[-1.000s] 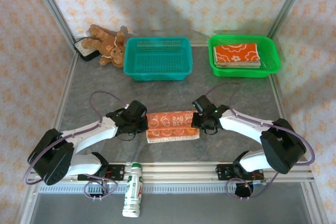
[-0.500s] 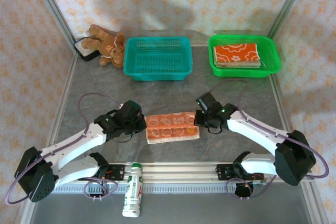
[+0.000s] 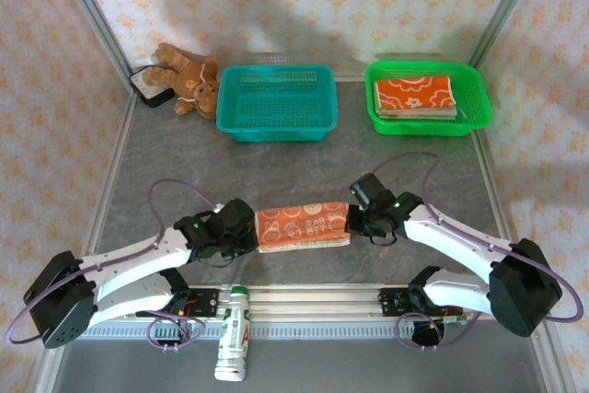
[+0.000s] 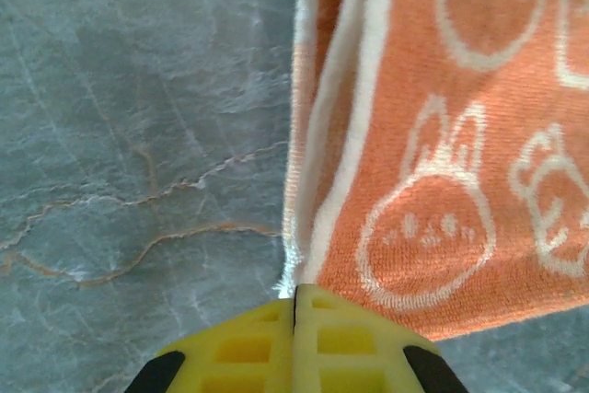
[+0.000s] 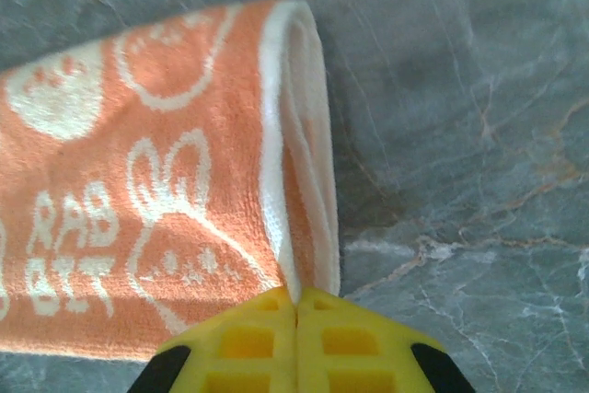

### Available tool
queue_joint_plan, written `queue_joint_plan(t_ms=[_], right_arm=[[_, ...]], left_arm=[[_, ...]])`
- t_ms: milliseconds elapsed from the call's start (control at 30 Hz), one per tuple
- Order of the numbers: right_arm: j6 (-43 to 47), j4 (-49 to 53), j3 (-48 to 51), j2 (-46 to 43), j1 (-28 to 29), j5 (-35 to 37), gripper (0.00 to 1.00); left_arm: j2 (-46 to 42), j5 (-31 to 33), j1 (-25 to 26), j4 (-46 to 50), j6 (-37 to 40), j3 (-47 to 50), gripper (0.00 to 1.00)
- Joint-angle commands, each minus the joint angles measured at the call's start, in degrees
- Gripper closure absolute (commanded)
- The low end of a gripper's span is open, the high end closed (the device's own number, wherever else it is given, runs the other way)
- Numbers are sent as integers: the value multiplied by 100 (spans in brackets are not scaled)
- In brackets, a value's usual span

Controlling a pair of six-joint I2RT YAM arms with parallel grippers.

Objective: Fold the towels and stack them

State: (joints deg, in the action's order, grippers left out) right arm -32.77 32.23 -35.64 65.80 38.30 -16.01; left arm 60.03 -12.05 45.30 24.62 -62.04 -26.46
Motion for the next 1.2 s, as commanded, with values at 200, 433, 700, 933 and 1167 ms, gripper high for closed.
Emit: queue_joint_plan(t_ms=[200, 433, 700, 933, 1167], right_arm=[[-383, -607, 545, 170, 204, 50, 99], [-208, -310, 324, 59, 210, 252, 67], [-238, -473, -24, 168, 254, 751, 46], [-348, -883, -180, 923, 370, 1077, 47], [-562, -1084, -147, 1350, 694, 1260, 51]], left_arm=[[541, 97, 50, -535, -125, 220, 100], [423, 378, 56, 70, 131, -180, 62], [887, 453, -247, 190, 949, -838, 56], [1738, 394, -383, -61, 1342, -1142, 66], [2116, 287, -381, -331, 1267, -917, 80]])
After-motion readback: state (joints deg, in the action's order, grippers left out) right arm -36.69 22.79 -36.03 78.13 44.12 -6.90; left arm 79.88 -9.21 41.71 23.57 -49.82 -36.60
